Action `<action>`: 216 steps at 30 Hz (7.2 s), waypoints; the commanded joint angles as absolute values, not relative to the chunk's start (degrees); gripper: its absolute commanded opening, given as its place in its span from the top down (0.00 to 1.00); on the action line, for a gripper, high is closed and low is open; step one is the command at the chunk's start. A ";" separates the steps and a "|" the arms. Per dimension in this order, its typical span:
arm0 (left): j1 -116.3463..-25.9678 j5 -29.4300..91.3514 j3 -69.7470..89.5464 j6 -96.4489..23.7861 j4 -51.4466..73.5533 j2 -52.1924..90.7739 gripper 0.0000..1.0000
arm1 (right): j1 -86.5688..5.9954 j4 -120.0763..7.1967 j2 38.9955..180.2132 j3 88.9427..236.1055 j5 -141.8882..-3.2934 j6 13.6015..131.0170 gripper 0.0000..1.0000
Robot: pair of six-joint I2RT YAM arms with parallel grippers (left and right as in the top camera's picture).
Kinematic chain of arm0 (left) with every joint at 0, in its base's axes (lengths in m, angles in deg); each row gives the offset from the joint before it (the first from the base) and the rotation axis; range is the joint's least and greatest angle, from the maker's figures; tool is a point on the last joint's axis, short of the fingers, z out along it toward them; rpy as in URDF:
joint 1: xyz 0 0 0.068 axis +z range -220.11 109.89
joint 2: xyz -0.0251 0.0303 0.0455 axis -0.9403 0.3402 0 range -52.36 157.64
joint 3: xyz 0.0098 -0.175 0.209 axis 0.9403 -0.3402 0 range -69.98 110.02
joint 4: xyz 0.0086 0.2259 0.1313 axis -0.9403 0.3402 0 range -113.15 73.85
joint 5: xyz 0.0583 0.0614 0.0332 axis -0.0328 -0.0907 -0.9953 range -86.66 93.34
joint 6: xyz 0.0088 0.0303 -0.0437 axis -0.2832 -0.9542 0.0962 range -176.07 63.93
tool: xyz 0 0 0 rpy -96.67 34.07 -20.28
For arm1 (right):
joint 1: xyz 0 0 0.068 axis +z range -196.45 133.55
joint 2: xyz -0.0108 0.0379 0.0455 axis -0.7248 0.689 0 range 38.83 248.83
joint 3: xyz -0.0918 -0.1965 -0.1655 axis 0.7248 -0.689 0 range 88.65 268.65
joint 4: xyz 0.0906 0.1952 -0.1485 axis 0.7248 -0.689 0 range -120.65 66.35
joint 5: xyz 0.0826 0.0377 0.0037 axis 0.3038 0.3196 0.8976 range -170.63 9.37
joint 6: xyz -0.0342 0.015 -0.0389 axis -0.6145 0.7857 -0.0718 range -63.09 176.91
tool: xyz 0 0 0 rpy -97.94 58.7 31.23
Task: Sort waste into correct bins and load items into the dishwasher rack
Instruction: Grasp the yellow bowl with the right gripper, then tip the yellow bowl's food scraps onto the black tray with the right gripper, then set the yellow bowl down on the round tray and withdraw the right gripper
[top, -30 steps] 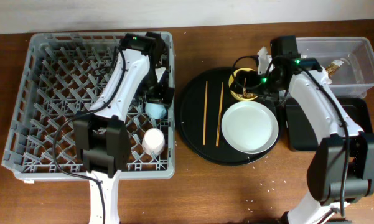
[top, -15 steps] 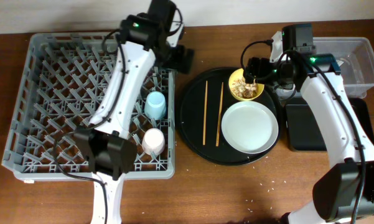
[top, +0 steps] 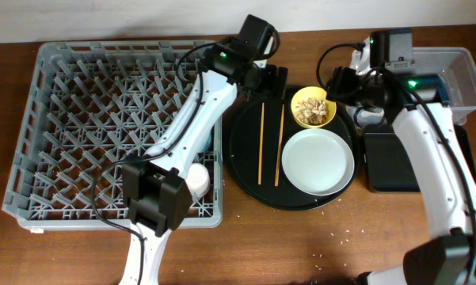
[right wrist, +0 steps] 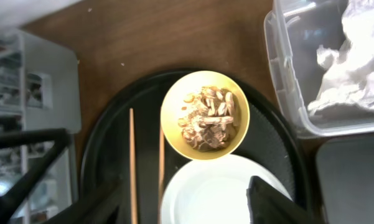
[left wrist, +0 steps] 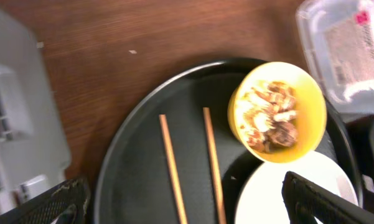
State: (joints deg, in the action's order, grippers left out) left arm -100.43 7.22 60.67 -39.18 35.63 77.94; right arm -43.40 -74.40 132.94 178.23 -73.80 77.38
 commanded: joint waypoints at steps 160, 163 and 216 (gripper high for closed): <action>-84.19 2.02 64.85 -37.48 50.01 69.66 0.01 | -29.22 -51.55 150.14 169.22 -91.64 64.18 0.96; -84.19 2.02 64.85 -37.46 50.01 69.66 0.01 | -29.19 -49.24 153.07 169.22 -91.81 62.71 0.96; -84.37 12.91 64.85 -37.22 53.29 69.66 0.01 | -59.27 -87.62 123.73 173.62 -70.11 67.09 0.29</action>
